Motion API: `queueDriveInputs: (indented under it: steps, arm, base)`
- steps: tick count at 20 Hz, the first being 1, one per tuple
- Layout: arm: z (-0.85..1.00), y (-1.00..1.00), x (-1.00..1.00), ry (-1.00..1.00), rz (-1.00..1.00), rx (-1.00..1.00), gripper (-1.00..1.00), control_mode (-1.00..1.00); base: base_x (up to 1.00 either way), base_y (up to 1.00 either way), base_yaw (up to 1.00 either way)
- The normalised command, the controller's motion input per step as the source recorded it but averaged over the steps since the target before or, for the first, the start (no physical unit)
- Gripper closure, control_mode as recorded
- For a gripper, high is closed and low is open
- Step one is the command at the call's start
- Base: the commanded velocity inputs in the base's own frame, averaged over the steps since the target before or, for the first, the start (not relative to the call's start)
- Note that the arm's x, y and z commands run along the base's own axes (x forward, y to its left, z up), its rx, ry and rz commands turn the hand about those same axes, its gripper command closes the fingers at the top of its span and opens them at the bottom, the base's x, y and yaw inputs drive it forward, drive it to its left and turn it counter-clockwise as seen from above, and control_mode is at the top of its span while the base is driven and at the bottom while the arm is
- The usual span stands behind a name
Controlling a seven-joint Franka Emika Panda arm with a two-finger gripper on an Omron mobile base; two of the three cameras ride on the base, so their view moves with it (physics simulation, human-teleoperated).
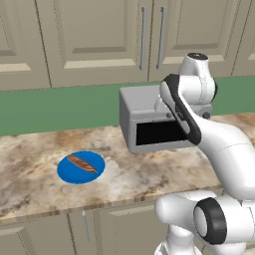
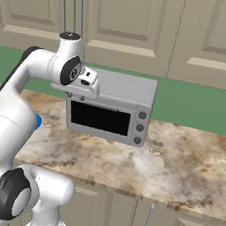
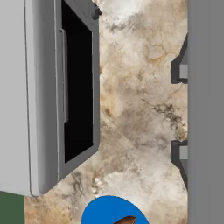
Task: Open the toaster oven door. Place the baguette on the top rack in the toaster oven and place the steak on the bottom rack.
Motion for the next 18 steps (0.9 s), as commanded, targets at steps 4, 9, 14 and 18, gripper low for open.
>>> queueDriveInputs:
  steps: [4,9,14,18]
  arm:
    - [-0.08,0.0,-0.04,0.01,0.0,-0.04,-1.0,-1.0]
    - [-0.45,0.05,-0.04,0.08,0.02,-0.26,-1.0,-1.0]
    - [-0.52,-0.08,0.0,-0.02,0.2,-0.52,-1.0,-1.0]
    - [-0.25,-0.15,0.0,-0.13,0.29,-0.55,-1.0,-1.0]
  base:
    - [0.0,0.0,0.0]
    - [0.0,0.0,0.0]
    - [0.0,0.0,0.0]
    - [0.0,0.0,0.0]
